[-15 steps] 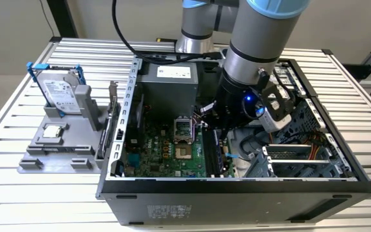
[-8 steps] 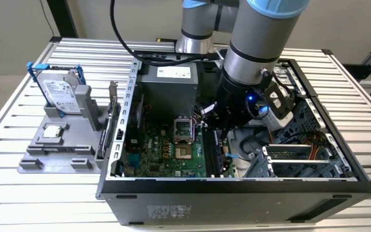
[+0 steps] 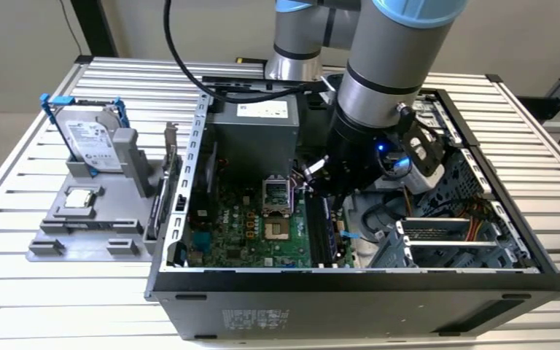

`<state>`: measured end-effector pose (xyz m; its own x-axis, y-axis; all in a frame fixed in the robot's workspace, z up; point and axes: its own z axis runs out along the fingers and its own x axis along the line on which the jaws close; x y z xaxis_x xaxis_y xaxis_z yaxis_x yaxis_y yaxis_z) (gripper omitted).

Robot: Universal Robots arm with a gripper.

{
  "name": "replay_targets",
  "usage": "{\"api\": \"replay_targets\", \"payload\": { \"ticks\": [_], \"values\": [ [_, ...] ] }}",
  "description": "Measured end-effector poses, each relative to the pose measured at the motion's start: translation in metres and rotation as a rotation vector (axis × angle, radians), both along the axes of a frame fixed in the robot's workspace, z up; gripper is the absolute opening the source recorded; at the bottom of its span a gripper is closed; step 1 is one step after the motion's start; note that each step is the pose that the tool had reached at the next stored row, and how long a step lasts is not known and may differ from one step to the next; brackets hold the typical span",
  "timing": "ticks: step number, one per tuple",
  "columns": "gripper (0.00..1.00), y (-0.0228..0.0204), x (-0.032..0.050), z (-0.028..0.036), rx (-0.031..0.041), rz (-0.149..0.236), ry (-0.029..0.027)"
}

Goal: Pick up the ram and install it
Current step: 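Insert the ram into the slot, then press down the ram until it locks into place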

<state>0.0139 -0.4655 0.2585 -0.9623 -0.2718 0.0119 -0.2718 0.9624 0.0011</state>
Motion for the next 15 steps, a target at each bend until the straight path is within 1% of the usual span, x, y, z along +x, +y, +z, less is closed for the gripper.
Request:
{"api": "replay_targets", "payload": {
  "ticks": [1,5,11,15],
  "values": [
    [0.00,0.0000,-0.0001,0.0001,0.0017,0.012,0.0003],
    [0.00,0.0001,0.0000,0.0001,0.0139,0.055,0.0024],
    [0.00,0.0001,0.0000,0.0001,0.0148,0.138,0.0030],
    [0.00,0.0001,0.0003,0.0001,0.0147,0.186,0.0034]
  ]
}}
